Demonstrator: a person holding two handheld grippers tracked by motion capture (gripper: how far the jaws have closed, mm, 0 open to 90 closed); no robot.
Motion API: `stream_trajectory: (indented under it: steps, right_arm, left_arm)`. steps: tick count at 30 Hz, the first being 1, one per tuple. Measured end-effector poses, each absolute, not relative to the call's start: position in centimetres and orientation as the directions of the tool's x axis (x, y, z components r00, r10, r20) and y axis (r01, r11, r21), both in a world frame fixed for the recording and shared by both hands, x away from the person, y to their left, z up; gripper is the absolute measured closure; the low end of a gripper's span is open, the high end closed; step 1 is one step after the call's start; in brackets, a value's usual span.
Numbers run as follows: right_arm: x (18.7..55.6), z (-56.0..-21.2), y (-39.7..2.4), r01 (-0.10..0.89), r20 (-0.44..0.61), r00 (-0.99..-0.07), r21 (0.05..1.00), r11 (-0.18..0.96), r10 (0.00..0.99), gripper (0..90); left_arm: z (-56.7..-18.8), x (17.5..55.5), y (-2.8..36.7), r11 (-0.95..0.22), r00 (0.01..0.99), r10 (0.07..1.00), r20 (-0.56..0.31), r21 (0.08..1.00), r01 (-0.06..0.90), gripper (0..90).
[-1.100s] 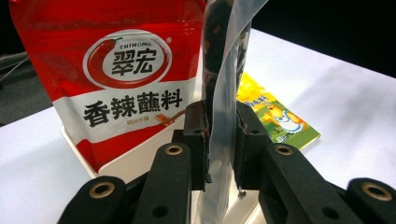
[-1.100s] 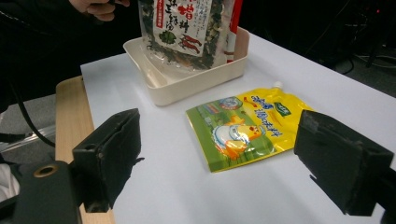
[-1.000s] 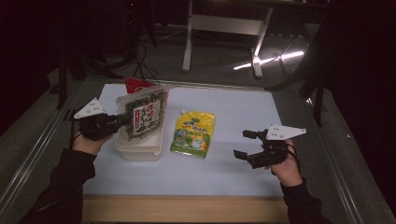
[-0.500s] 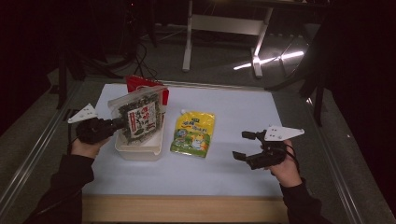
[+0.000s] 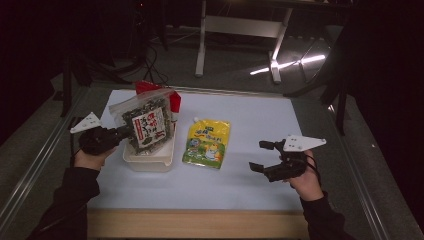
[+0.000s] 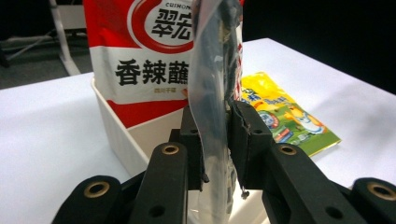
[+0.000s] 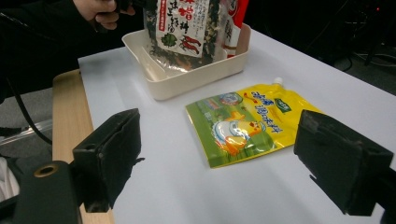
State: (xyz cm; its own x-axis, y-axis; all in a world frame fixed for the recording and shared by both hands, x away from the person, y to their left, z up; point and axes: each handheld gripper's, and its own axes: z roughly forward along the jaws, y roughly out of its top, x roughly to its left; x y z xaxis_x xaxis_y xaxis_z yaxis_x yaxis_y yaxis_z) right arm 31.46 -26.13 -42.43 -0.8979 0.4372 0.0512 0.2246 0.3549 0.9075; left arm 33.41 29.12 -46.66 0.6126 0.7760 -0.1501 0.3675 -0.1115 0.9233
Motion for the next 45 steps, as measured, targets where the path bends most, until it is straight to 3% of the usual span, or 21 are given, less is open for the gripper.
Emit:
stream_trajectory:
  steps: [2,5,14,22,33,45]
  right_arm:
    - [31.5,-42.4,-26.1,0.221,0.048,-0.898,0.908,0.355,0.437,14.5]
    - [31.4,-42.3,-26.1,0.218,0.045,-0.898,0.909,0.355,0.437,14.5]
    - [31.5,-42.3,-26.1,0.218,0.045,-0.899,0.909,0.355,0.437,14.5]
    - [31.4,-42.2,-26.2,0.219,0.046,-0.897,0.91,0.353,0.44,14.5]
    - [31.5,-42.4,-26.1,0.216,0.042,-0.896,0.911,0.352,0.441,14.6]
    - [31.7,-43.0,-25.9,0.212,0.042,-0.9,0.912,0.352,0.435,15.2]
  left_arm:
    - [-46.6,33.3,28.9,-0.123,0.603,0.787,-0.131,0.924,0.362,73.6]
    - [-46.7,33.1,28.8,-0.121,0.593,0.794,-0.13,0.923,0.365,59.5]
    - [-46.0,32.0,28.6,-0.107,0.591,0.795,-0.134,0.929,0.354,52.9]
    - [-45.1,30.2,28.1,-0.126,0.57,0.816,-0.098,0.931,0.341,40.8]
    - [-44.8,26.5,27.7,-0.13,0.573,0.815,-0.089,0.935,0.33,38.1]
    - [-45.0,24.9,24.7,-0.149,0.659,0.744,-0.111,0.934,0.325,35.2]
